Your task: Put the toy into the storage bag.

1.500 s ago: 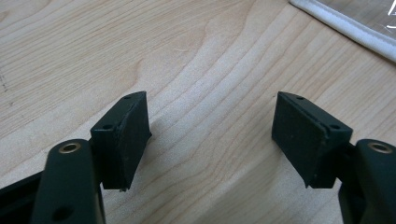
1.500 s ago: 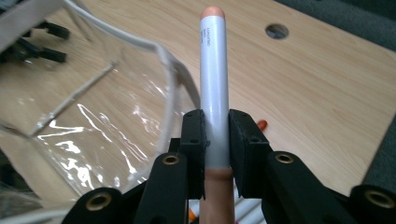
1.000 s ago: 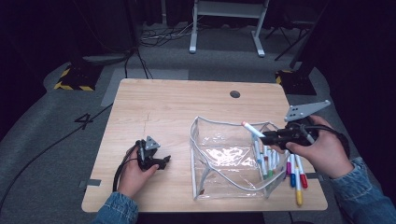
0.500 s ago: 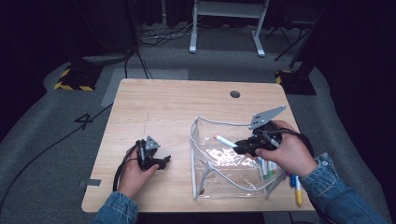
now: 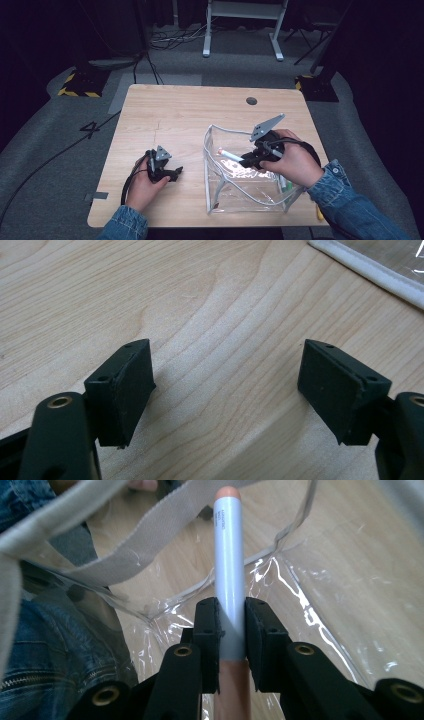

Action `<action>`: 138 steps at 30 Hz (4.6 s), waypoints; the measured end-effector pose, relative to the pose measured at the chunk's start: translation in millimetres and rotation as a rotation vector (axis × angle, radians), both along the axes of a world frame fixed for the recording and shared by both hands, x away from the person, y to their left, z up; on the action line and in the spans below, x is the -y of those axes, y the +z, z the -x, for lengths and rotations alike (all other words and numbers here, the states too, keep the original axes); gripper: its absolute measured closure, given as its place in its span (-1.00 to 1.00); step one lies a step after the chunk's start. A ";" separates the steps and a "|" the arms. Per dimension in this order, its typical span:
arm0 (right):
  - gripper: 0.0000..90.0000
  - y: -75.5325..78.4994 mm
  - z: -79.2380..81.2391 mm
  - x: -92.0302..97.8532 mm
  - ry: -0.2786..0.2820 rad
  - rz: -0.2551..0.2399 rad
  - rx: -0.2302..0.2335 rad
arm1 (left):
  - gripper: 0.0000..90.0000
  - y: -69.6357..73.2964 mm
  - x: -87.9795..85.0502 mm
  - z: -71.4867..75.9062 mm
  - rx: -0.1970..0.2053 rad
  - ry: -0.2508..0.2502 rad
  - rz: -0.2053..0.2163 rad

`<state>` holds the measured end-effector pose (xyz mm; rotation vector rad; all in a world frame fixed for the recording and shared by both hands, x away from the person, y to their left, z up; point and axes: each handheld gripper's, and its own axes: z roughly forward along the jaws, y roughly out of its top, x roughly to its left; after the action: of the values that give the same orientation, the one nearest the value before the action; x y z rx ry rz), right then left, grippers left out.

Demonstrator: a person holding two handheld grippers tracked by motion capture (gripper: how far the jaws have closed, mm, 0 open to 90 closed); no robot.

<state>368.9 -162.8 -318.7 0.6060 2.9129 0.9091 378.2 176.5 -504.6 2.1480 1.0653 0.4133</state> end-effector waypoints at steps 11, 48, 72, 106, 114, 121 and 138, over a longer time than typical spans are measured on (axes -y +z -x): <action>0.71 -41.1 -0.7 -13.9 0.033 0.123 -0.079 | -0.49 0.0 0.0 0.0 0.000 0.000 0.000; 0.37 -18.8 -1.9 -4.5 0.013 0.055 -0.023 | -0.49 0.0 0.0 0.0 0.000 0.000 0.000; 0.43 34.0 17.7 191.5 -0.525 -0.121 0.142 | -0.50 0.0 0.0 -0.1 0.000 -0.004 -0.001; 0.48 -148.0 -7.4 266.6 -0.806 0.143 -0.091 | -0.50 0.0 0.0 -0.1 0.000 -0.004 -0.002; 0.70 -148.5 -10.7 262.9 -0.867 0.119 -0.122 | -0.50 0.0 0.0 0.0 0.000 -0.004 -0.002; 0.71 -146.3 -11.4 264.7 -0.909 0.134 -0.108 | -0.50 0.0 0.1 0.0 0.000 -0.006 -0.002; 0.71 -45.5 -1.8 250.6 -0.796 0.004 0.026 | -0.51 -0.1 0.2 0.1 -0.001 -0.005 0.000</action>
<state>370.7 -413.4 -364.2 1.5568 2.2764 0.7623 378.1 176.3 -504.7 2.1503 1.0609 0.4098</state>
